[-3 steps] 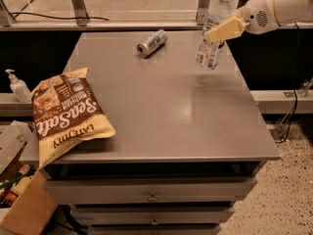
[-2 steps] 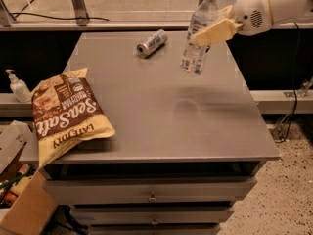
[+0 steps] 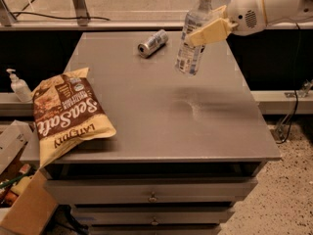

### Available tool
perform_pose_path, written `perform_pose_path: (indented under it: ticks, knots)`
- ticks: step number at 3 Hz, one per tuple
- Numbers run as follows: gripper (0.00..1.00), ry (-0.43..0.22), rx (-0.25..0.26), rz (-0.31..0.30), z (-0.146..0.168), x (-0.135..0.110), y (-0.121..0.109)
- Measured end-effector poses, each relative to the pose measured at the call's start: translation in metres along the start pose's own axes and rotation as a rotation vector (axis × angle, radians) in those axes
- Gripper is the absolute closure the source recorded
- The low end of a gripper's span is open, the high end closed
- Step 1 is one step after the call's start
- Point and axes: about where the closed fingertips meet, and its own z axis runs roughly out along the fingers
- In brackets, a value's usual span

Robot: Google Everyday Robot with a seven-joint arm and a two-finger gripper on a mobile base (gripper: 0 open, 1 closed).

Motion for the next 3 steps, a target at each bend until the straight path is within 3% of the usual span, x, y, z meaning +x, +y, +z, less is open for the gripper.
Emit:
perform_pose_path:
  ticks: [1,3]
  knots:
    - [1.00,-0.024,-0.039,0.013,0.009,0.005,0.009]
    - [1.00,-0.073,-0.192,-0.070,0.058,-0.003,0.070]
